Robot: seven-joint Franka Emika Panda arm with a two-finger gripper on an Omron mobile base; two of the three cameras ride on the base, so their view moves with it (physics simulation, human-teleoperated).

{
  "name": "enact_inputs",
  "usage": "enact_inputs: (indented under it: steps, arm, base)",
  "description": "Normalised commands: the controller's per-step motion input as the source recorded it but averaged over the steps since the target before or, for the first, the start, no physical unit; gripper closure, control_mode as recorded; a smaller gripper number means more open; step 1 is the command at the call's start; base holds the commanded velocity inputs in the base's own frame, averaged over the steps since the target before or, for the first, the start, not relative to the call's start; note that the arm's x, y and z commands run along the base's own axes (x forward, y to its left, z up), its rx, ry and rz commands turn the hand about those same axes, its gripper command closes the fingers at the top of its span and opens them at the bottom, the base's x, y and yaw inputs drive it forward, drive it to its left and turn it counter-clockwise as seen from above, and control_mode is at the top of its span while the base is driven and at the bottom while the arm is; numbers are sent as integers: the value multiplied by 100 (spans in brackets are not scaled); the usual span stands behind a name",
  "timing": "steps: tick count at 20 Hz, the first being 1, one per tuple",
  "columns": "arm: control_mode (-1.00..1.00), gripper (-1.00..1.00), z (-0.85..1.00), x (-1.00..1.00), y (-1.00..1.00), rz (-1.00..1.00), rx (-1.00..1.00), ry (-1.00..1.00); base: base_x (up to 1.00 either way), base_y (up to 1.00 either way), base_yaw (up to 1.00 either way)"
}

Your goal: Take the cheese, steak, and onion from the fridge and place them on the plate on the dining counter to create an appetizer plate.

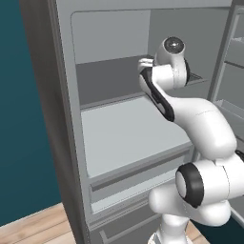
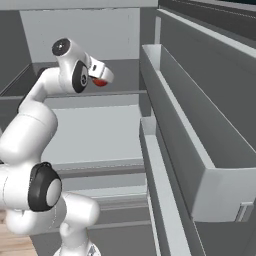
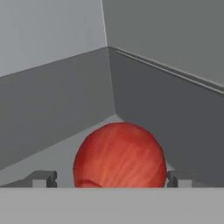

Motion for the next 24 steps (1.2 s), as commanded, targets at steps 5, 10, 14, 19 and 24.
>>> enact_inputs:
  steps: [5, 10, 14, 19, 24]
  arm:
    - [-100, -100, -19, 20, 0, -5, 0, 0]
    - [-100, -100, -19, 19, 0, -4, 0, 0]
    - [-100, -100, -18, 16, 0, -4, 0, 0]
    - [-100, 100, -15, 13, 0, -3, 0, 1]
    - [-100, 100, -23, 2, -1, -2, 0, 1]
  base:
    - [0, 0, 0]
    - [0, 0, 0]
    - [0, 0, 0]
    - [0, 0, 0]
    - [0, 0, 0]
